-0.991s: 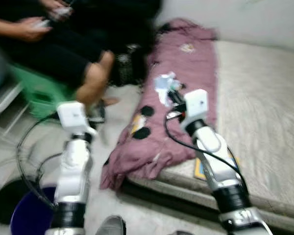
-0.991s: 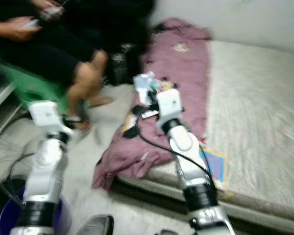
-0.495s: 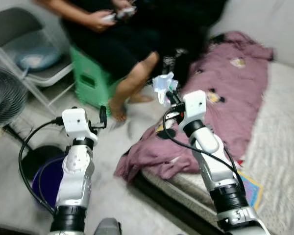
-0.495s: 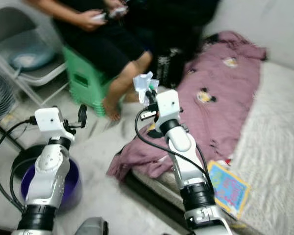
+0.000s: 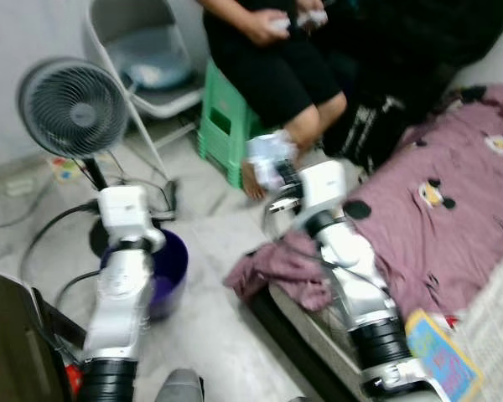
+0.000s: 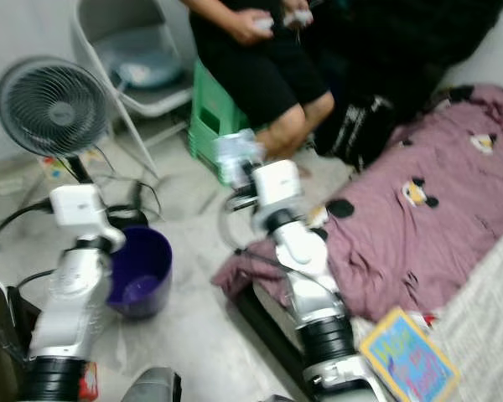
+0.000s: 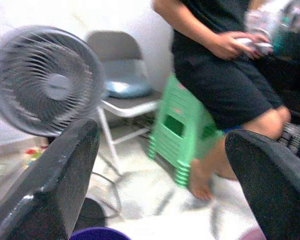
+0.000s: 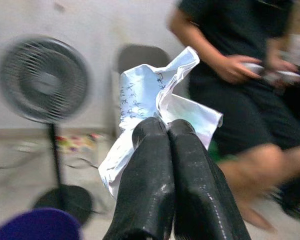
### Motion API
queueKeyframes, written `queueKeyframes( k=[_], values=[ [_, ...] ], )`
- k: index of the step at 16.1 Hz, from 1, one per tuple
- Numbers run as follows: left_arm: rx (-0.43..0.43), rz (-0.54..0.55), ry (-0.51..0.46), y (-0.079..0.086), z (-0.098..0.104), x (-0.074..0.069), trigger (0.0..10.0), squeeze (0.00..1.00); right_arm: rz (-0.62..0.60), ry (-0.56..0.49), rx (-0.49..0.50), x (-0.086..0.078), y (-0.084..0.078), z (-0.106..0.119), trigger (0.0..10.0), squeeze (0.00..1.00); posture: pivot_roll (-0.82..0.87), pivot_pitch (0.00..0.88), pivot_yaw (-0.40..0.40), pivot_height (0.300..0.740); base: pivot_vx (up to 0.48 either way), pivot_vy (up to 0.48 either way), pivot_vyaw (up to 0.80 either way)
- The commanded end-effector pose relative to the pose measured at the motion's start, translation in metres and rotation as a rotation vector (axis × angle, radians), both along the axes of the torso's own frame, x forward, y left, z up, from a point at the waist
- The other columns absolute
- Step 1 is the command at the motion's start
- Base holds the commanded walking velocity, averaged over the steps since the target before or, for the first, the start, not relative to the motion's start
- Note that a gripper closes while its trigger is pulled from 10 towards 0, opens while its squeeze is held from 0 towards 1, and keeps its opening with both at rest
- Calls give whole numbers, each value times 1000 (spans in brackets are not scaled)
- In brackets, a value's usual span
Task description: Clean up the room
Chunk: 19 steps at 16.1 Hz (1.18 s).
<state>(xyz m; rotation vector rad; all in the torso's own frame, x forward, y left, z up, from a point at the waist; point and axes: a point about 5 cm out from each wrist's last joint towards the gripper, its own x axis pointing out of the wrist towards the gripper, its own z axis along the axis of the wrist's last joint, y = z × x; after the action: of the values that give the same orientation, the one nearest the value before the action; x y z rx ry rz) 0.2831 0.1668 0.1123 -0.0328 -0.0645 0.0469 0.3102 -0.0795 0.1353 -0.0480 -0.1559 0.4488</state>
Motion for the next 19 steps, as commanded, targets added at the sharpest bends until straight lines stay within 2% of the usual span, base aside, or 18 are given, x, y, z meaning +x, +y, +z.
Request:
queueKeyframes(
  k=[1,4,5,7,9,11,13,15,16,19],
  values=[
    [-13,-30,9,-9,-1,1,10000,0,-20,-5,-12,2,-10,1,10000,0,41,1,-78,740,0,0,800],
    [-11,-47,5,-13,0,2,10000,0,-22,-5,-13,3,-12,1,10000,0,37,0,-81,740,0,0,800],
    [-13,-53,0,-14,1,3,10000,0,-27,-6,33,2,-13,3,10000,0,37,0,-82,740,0,0,431],
    [-19,-76,-16,-17,3,4,10000,0,-56,10,12,4,-16,1,10000,0,38,0,-87,740,0,0,0],
    [-31,-79,-16,-17,3,4,10000,0,-57,-21,-56,5,-14,1,10000,0,35,0,-88,740,0,0,0],
    [-33,-79,-16,-17,3,5,10000,0,-1,-25,-59,4,-7,3,10000,0,35,0,-86,740,0,0,0],
    [-35,-76,-18,-16,3,6,10000,0,-61,-43,-109,6,-9,4,10000,0,32,0,-84,740,0,0,0],
    [-38,-70,-19,-16,4,6,10000,0,-61,-19,-87,5,-11,1,10000,0,34,0,-84,740,0,0,0],
    [-40,-58,-28,-14,6,7,10000,0,-87,-54,-102,6,-14,3,10000,0,35,0,-85,740,0,0,0],
    [-53,-60,-28,-16,7,7,10000,0,-94,-59,-115,6,-13,2,10000,0,34,0,-84,740,0,0,800]
  ],
)
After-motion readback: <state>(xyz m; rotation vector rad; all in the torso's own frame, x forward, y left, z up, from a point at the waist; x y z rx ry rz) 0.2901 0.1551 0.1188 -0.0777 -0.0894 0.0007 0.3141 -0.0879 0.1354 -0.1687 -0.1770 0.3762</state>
